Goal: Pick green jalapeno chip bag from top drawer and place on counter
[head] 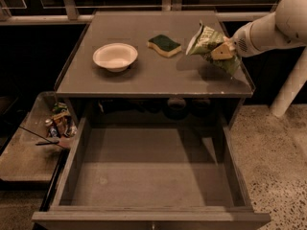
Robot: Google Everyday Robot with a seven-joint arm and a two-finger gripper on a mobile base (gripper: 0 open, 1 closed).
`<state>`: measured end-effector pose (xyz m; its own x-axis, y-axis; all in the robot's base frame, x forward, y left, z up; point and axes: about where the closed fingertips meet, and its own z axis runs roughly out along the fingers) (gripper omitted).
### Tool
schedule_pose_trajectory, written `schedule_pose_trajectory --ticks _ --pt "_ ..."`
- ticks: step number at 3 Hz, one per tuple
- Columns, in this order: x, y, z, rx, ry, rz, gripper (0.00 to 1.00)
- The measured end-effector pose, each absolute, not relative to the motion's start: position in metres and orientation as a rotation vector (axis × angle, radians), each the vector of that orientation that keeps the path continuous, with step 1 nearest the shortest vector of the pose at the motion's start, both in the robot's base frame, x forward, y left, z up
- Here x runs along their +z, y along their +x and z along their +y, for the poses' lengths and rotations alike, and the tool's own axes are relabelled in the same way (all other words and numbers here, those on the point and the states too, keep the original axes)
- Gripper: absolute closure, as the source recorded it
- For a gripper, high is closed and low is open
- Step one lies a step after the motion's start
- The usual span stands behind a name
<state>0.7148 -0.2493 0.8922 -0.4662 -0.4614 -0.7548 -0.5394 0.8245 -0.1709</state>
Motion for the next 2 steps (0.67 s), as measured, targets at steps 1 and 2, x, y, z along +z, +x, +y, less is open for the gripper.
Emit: schedule_pose_trajectory --ticks 1,2 --pt "0.866 0.715 -0.232 0.17 -0.791 2.176 1.0" --pt "0.852 0.715 -0.218 0.209 -0.84 2.2 0.82"
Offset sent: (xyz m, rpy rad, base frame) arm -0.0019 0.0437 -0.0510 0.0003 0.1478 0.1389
